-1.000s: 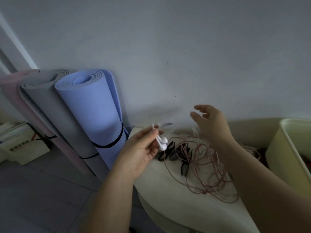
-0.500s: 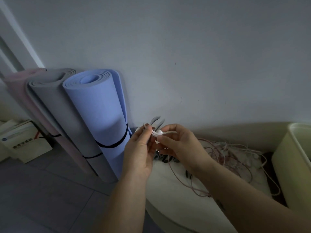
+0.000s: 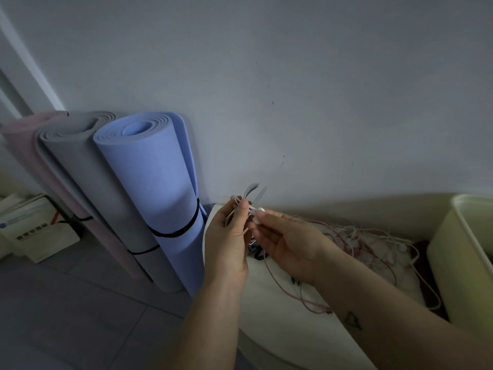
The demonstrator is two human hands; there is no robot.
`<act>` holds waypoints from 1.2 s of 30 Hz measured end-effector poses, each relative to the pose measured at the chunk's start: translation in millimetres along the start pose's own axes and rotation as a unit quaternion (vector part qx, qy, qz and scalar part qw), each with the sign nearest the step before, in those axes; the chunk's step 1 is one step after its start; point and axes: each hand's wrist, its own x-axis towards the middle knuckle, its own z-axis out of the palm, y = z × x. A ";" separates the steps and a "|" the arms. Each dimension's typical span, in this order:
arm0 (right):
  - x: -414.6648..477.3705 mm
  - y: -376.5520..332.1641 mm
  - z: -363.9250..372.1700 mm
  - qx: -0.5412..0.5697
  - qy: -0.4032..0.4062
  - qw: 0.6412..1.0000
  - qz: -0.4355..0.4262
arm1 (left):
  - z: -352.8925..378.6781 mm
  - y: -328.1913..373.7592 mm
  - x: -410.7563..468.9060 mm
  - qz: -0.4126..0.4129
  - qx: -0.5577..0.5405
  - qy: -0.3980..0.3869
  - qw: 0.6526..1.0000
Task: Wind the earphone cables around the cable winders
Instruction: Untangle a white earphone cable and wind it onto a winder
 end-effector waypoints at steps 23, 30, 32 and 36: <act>-2.3 -11.0 -8.5 -0.117 -0.047 0.992 -0.001 | -7.9 7.9 -4.9 0.061 0.105 -0.040 0.992; -4.8 -10.7 -5.0 -0.070 -0.044 0.996 0.025 | -7.9 11.5 -6.1 0.043 0.086 -0.028 0.995; -4.1 -9.0 -5.2 -0.093 -0.051 0.994 -0.013 | -7.4 10.7 -5.9 0.047 0.089 -0.022 0.995; -5.6 -9.7 -6.1 -0.257 -0.020 0.955 -0.146 | -5.7 9.6 -6.9 0.050 0.082 -0.009 0.995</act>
